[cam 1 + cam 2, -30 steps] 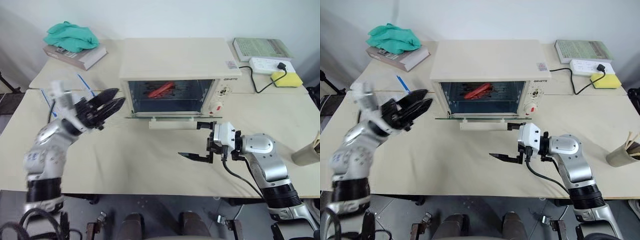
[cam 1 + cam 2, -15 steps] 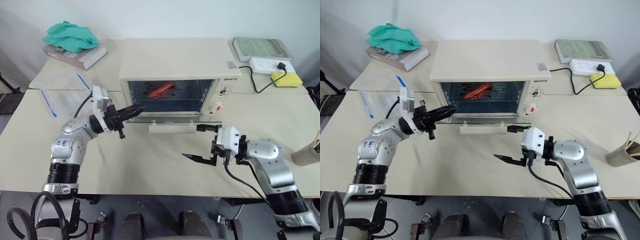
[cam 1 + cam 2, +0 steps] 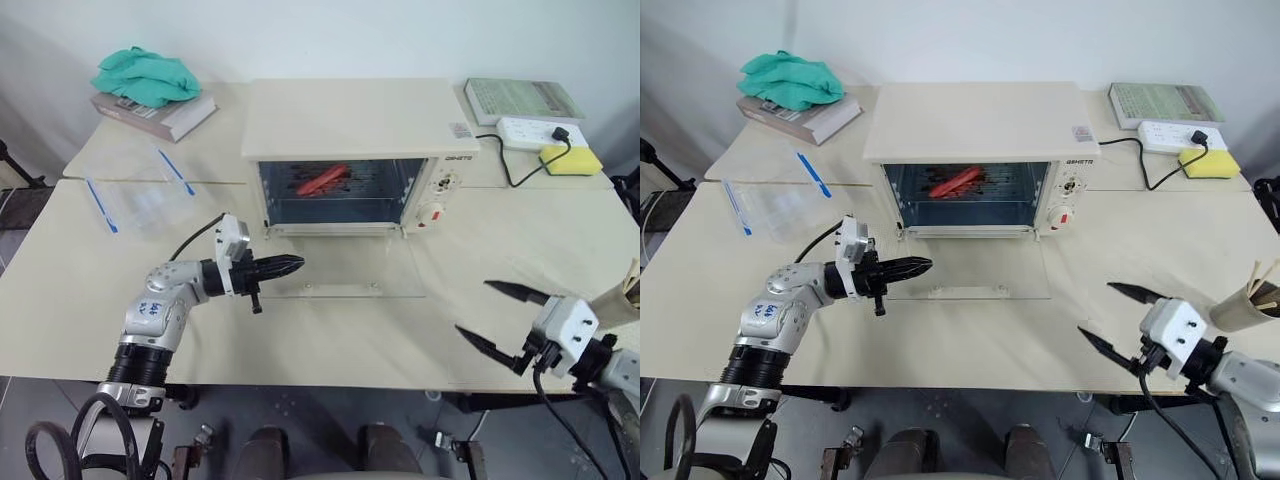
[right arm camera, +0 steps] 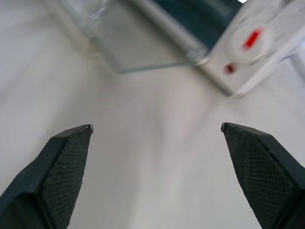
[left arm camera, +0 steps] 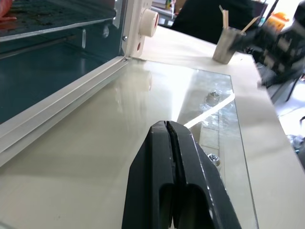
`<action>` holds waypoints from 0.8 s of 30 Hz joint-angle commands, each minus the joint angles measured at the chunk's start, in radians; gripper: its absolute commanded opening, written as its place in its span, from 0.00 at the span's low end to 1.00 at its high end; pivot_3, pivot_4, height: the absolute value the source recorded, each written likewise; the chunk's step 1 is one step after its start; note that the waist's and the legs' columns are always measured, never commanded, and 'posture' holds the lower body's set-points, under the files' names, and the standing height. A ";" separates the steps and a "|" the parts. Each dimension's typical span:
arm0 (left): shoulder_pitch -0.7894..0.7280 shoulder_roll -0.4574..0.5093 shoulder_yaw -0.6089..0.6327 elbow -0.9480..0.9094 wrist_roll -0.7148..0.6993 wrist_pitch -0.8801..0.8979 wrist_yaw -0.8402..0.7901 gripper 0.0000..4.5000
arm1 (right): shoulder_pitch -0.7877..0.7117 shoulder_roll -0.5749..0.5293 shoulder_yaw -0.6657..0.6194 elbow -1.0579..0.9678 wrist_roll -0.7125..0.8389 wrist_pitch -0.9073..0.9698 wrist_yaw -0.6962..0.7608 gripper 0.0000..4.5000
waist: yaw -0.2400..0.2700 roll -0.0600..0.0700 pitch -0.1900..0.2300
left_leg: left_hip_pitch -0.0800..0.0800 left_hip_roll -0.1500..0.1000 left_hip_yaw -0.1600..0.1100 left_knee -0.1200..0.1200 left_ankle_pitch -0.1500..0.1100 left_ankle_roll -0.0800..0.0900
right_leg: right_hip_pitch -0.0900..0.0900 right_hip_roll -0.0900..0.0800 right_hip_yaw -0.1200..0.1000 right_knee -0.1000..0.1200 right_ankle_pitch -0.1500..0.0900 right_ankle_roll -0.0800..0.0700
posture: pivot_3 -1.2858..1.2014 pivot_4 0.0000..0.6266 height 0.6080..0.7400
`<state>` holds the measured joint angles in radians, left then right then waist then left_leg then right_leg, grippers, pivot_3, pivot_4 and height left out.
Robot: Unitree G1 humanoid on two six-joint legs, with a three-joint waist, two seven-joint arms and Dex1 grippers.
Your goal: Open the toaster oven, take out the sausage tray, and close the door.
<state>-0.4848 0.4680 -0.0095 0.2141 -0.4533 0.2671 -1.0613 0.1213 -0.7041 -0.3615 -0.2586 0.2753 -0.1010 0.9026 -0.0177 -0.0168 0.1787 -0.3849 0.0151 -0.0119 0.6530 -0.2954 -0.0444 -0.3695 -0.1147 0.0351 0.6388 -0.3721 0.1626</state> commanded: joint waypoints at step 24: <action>0.555 0.041 0.471 -0.396 -0.192 -0.186 0.137 0.91 | -0.886 0.404 0.757 0.479 -1.024 0.054 -0.720 1.00 | -0.025 0.000 0.000 | -0.003 0.001 -0.005 -0.004 0.000 -0.001 | -0.008 -0.002 -0.002 0.007 0.000 0.000 | 0.52 0.24 1.00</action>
<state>0.0460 0.4999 0.4063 -0.1320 -0.6086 0.0893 -0.9464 -0.7327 -0.3096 0.3912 0.2108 -0.7182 -0.0586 0.2274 -0.0423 -0.0165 0.1789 -0.3882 0.0159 -0.0167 0.6487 -0.2949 -0.0460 -0.3773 -0.1162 0.0326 0.6457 -0.3720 0.1623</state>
